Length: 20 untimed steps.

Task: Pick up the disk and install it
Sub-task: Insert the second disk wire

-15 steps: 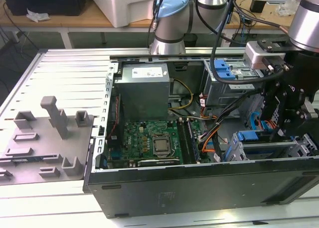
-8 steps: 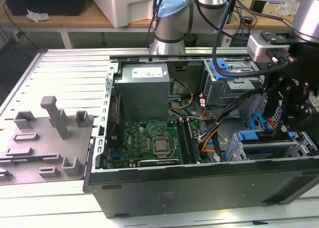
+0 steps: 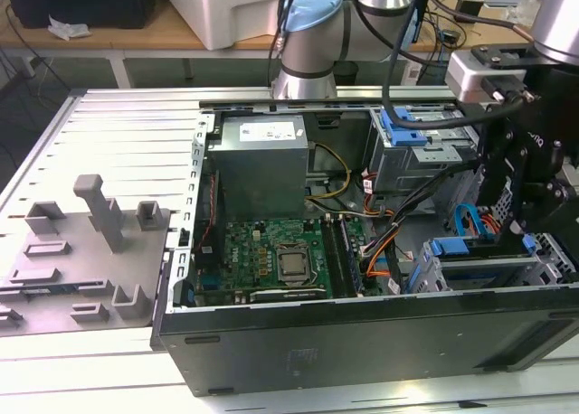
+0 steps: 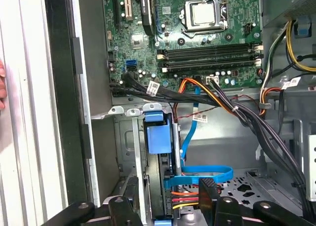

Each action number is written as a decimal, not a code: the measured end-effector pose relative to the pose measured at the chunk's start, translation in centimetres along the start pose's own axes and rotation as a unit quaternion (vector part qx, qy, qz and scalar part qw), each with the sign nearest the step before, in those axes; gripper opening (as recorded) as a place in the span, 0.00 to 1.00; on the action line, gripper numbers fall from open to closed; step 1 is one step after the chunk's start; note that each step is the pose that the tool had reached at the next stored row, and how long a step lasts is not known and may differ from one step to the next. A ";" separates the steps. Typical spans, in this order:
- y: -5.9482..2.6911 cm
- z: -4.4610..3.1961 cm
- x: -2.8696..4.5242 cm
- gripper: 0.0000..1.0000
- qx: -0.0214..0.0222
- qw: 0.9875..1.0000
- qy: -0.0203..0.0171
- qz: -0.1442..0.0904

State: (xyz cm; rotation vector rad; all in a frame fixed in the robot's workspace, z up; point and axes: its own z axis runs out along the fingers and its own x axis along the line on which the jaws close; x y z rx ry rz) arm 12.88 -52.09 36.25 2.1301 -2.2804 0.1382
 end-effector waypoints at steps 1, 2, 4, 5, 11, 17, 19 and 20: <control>0.08 -0.08 0.01 0.60 0.000 1.000 0.000 0.000; 0.13 -0.12 0.02 0.60 0.001 1.000 0.000 0.000; 0.45 -0.19 0.04 0.51 0.002 1.000 0.000 0.000; 0.76 -0.23 0.06 0.45 0.004 1.000 0.000 0.000; 1.68 -0.42 -0.11 0.11 0.009 1.000 -0.001 0.001; 1.91 -0.43 -0.10 0.11 0.011 1.000 -0.001 0.002; 1.91 -0.43 -0.10 0.11 0.011 1.000 -0.001 0.002; 1.91 -0.43 -0.10 0.11 0.011 1.000 -0.001 0.002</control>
